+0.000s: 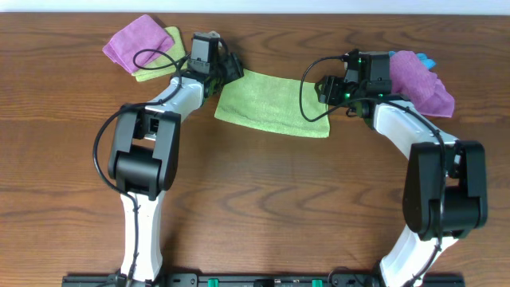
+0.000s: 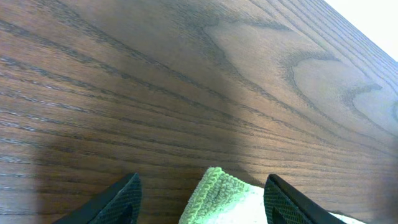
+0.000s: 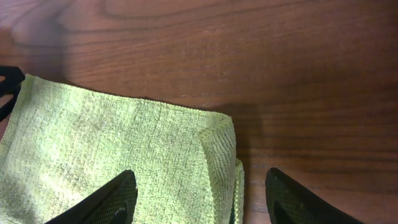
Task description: Fold the cloth
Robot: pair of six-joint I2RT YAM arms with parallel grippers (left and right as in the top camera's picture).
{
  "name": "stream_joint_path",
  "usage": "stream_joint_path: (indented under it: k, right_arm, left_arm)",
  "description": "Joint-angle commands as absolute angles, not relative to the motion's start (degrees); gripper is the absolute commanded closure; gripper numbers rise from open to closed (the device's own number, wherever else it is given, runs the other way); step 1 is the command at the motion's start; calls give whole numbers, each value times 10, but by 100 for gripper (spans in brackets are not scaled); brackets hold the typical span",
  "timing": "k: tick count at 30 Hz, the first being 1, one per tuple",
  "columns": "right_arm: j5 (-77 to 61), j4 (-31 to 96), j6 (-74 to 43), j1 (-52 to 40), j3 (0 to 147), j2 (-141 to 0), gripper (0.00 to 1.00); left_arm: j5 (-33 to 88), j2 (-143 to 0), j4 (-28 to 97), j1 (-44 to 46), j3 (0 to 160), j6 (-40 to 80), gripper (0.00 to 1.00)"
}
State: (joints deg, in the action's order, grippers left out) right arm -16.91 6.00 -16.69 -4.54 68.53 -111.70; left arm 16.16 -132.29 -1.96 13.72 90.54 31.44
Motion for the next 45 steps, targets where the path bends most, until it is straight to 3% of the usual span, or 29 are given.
stream_joint_path:
  k: [1, 6, 10, 23, 29, 35, 42, 45]
  right_arm:
    - [-167, 60, -163, -50, 697, -1125, 34]
    - [-167, 60, -163, -50, 697, -1125, 34]
    - [-164, 60, -162, -50, 697, -1125, 34]
    - [-158, 32, -162, -50, 697, -1162, 33]
    - [-158, 8, -173, -50, 697, -1174, 37]
    - [-158, 6, -173, -57, 697, -1184, 49]
    - [-156, -6, -173, -65, 701, -1184, 85]
    - [-157, -1, -173, -65, 708, -1184, 94]
  left_arm:
    - [170, -1351, -13, 139, 918, 316, 37]
    - [179, -1354, -13, 139, 918, 315, 46]
    - [188, -1354, -16, 138, 918, 315, 66]
    - [204, -1354, -16, 137, 918, 315, 94]
    - [225, -1353, -15, 133, 918, 315, 94]
    - [239, -1353, -15, 128, 920, 315, 94]
    - [261, -1353, -11, 118, 938, 315, 94]
    - [276, -1352, -3, 112, 954, 315, 95]
